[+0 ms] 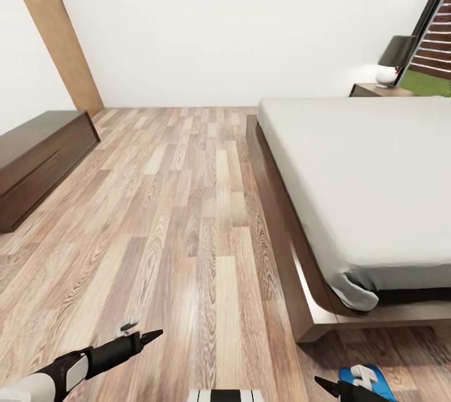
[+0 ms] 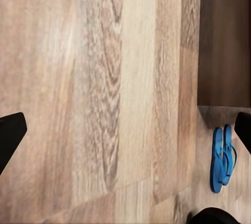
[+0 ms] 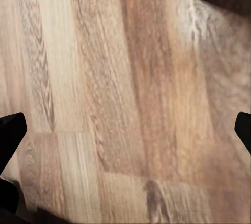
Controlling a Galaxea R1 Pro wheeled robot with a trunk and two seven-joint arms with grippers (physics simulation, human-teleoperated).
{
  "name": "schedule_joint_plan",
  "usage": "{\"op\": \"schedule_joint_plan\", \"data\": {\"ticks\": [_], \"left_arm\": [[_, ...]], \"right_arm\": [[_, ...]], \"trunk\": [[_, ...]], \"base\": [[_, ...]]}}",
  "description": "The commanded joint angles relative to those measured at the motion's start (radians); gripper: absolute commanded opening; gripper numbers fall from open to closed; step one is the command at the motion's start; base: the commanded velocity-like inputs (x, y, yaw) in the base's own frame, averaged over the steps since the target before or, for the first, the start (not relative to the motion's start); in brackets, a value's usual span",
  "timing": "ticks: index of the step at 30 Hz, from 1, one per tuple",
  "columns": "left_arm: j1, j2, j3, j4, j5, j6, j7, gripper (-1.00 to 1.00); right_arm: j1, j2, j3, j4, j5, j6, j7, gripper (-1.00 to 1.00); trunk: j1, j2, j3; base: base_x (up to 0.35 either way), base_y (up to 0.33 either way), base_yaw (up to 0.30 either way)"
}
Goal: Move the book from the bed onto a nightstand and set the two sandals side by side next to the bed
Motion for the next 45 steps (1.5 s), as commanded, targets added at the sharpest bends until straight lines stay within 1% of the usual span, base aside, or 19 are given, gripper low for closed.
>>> {"op": "schedule_joint_plan", "data": {"ticks": [1,3,5,6,8,9,11,12,17,24,29,31,36,45], "left_arm": [[0.000,0.000,-0.009,-0.001,0.010,0.009,-0.003,1.00],[0.000,0.000,-0.009,-0.001,0.010,0.009,-0.002,1.00],[0.000,-0.001,-0.009,0.000,0.010,0.009,-0.002,1.00],[0.001,-0.001,-0.009,0.000,0.009,0.009,0.000,1.00],[0.001,-0.003,-0.009,0.000,0.009,0.009,0.006,1.00],[0.001,-0.008,-0.009,0.000,0.009,0.008,0.016,1.00],[0.001,-0.016,-0.009,0.000,0.009,0.008,0.029,1.00],[0.001,-0.024,-0.009,0.000,0.008,0.008,0.044,1.00],[0.003,-0.039,-0.009,0.000,0.008,0.007,0.090,1.00],[0.013,-0.050,-0.009,-0.001,0.008,0.005,0.131,1.00],[0.013,-0.071,-0.009,-0.001,0.008,0.003,0.202,1.00],[0.013,-0.077,-0.009,-0.001,0.008,0.003,0.216,1.00],[0.014,-0.085,-0.009,-0.001,0.008,0.003,0.228,1.00],[0.014,-0.088,-0.009,-0.001,0.008,0.003,0.235,1.00]], "right_arm": [[-0.001,0.002,0.009,0.003,-0.010,-0.001,0.001,1.00],[-0.001,0.008,0.009,0.003,-0.010,-0.001,-0.005,1.00],[-0.001,0.026,0.009,0.003,-0.010,-0.002,-0.026,1.00],[-0.001,0.039,0.010,0.002,-0.010,-0.002,-0.050,1.00],[-0.001,0.051,0.010,0.002,-0.010,-0.003,-0.081,1.00],[-0.001,0.061,0.010,0.002,-0.009,-0.003,-0.115,1.00],[-0.001,0.067,0.011,0.001,-0.009,-0.003,-0.145,1.00],[-0.001,0.071,0.011,0.001,-0.009,-0.003,-0.166,1.00],[-0.001,0.076,0.011,0.000,-0.008,-0.005,-0.194,1.00],[-0.001,0.076,0.009,0.002,-0.008,-0.004,-0.200,1.00],[-0.001,0.076,0.009,0.002,-0.008,-0.004,-0.201,1.00],[-0.001,0.076,0.009,0.003,-0.008,-0.004,-0.201,1.00],[-0.001,0.076,0.009,0.004,-0.008,-0.004,-0.201,1.00],[-0.001,0.076,0.009,0.007,-0.008,-0.004,-0.202,1.00]], "trunk": [[-0.001,0.000,0.003],[-0.001,0.000,0.011],[-0.002,0.001,0.019],[-0.003,0.001,0.023],[-0.004,0.002,0.030],[-0.004,0.002,0.034],[-0.005,0.002,0.042],[-0.006,0.003,0.046],[-0.008,0.004,0.065],[-0.011,0.005,0.092],[-0.013,0.006,0.111],[-0.014,0.007,0.119],[-0.016,0.008,0.139],[-0.020,0.010,0.173]], "base": [[0.000,0.000,0.000],[0.000,0.000,0.000],[0.000,0.000,0.000],[0.000,0.000,0.000],[0.000,0.000,0.000],[0.000,0.000,0.000],[0.000,0.000,0.000],[0.000,0.000,0.000],[0.000,0.000,0.000],[0.000,0.000,0.000],[0.000,0.000,0.000],[0.000,0.000,0.000],[0.000,0.000,0.000],[0.000,0.000,0.000]]}}
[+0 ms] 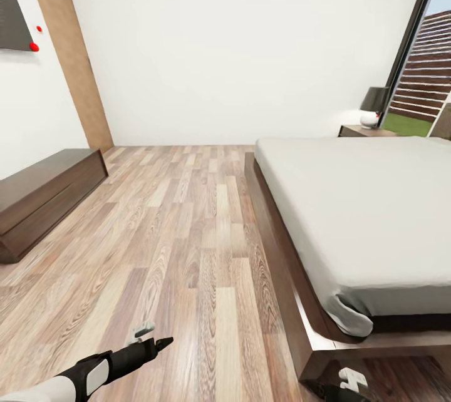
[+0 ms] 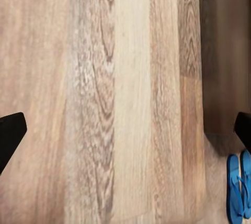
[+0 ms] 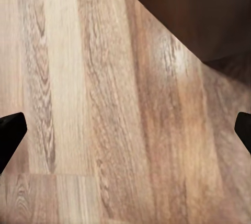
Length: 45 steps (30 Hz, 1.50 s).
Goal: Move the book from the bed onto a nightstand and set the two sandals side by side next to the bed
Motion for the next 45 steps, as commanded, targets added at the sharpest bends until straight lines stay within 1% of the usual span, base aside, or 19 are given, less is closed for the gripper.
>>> {"op": "schedule_joint_plan", "data": {"ticks": [1,7,12,31,45], "left_arm": [[0.000,0.001,-0.008,-0.001,0.011,0.008,-0.003,1.00],[0.000,-0.001,-0.008,-0.001,0.011,0.006,-0.002,1.00],[0.000,-0.005,-0.008,-0.001,0.011,-0.016,-0.002,1.00],[0.001,-0.008,-0.008,-0.001,0.011,-0.020,-0.002,1.00],[0.001,-0.008,-0.008,-0.001,0.011,-0.021,-0.002,1.00]], "right_arm": [[-0.002,0.000,0.009,0.004,-0.010,-0.002,0.005,1.00],[-0.001,0.001,0.009,0.007,-0.010,-0.002,0.005,1.00],[-0.001,0.001,0.009,0.008,-0.010,-0.002,0.005,1.00],[-0.001,0.001,0.009,0.009,-0.010,-0.002,0.005,1.00],[-0.001,0.001,0.009,0.009,-0.009,-0.003,0.005,1.00]], "trunk": [[-0.001,0.000,0.003],[-0.003,0.001,0.026],[-0.006,0.002,0.046],[-0.014,0.007,0.119],[-0.068,0.105,0.163]], "base": [[0.000,0.000,0.000],[0.000,0.000,0.000],[0.000,0.000,0.000],[0.000,0.000,0.000],[0.000,0.000,0.000]]}}
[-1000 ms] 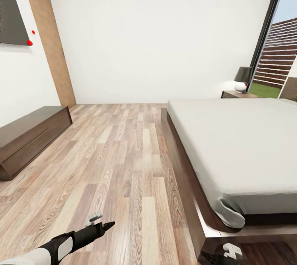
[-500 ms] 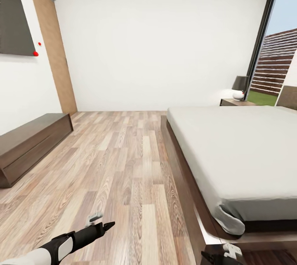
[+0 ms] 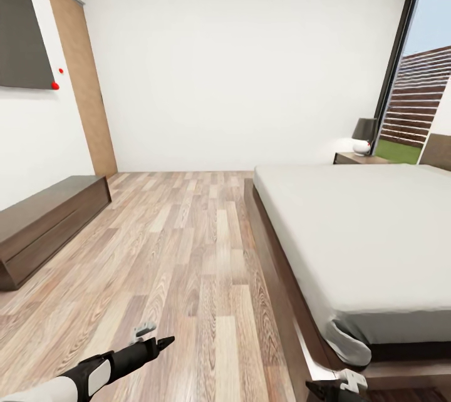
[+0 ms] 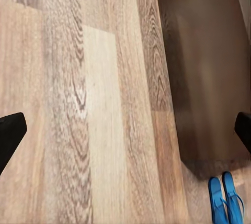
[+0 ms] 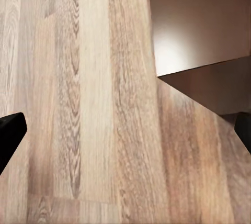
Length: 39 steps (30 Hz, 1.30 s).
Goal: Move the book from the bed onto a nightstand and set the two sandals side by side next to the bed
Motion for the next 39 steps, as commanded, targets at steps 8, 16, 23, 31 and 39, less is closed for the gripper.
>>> {"op": "schedule_joint_plan", "data": {"ticks": [8,16,23,31,39], "left_arm": [[0.000,0.000,-0.008,-0.001,0.010,0.009,-0.003,1.00],[0.000,0.000,-0.008,-0.001,0.010,0.009,-0.003,1.00],[0.000,0.000,-0.008,-0.001,0.010,0.010,-0.003,1.00],[0.000,0.000,-0.008,-0.001,0.010,0.010,-0.003,1.00],[0.000,0.000,-0.008,-0.001,0.010,0.010,-0.003,1.00]], "right_arm": [[-0.001,0.000,0.009,0.004,-0.010,-0.002,0.005,1.00],[-0.001,0.000,0.009,0.004,-0.010,-0.002,0.005,1.00],[-0.001,0.000,0.009,0.004,-0.011,-0.002,0.005,1.00],[-0.002,0.000,0.009,0.004,-0.011,-0.002,0.005,1.00],[-0.002,0.000,0.009,0.004,-0.011,-0.001,0.005,1.00]], "trunk": [[-0.031,0.056,0.024],[-0.062,0.112,0.049],[-0.088,0.161,0.071],[-0.119,0.217,0.096],[-0.150,0.273,0.121]], "base": [[0.000,0.000,0.000],[0.000,0.000,0.000],[0.000,0.000,0.000],[0.000,0.000,0.000],[0.000,0.000,0.000]]}}
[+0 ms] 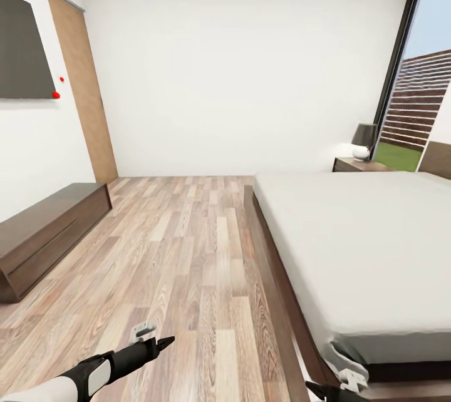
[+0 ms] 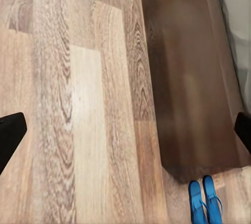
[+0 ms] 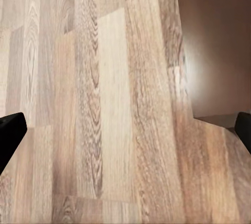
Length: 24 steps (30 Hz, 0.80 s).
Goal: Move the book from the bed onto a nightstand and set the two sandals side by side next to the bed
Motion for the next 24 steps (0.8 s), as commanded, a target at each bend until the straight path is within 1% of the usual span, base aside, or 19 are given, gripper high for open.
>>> {"op": "schedule_joint_plan", "data": {"ticks": [1,5,7,24], "left_arm": [[0.000,0.000,-0.008,-0.001,0.010,0.009,-0.003,1.00],[0.000,0.000,-0.008,-0.001,0.010,0.009,-0.003,1.00],[0.000,0.000,-0.008,-0.001,0.010,0.009,-0.003,1.00],[0.000,0.000,-0.008,-0.001,0.010,0.009,-0.003,1.00]], "right_arm": [[-0.002,0.000,0.009,0.004,-0.010,-0.002,0.005,1.00],[-0.002,0.000,0.009,0.004,-0.010,-0.002,0.005,1.00],[-0.002,0.000,0.009,0.004,-0.010,-0.002,0.005,1.00],[-0.002,0.000,0.009,0.004,-0.010,-0.002,0.005,1.00]], "trunk": [[-0.004,0.007,0.002],[-0.019,0.035,0.015],[-0.027,0.049,0.021],[-0.092,0.168,0.074]], "base": [[0.000,0.000,0.000],[0.000,0.000,-0.002],[0.000,0.000,-0.135],[0.000,0.000,-0.272]]}}
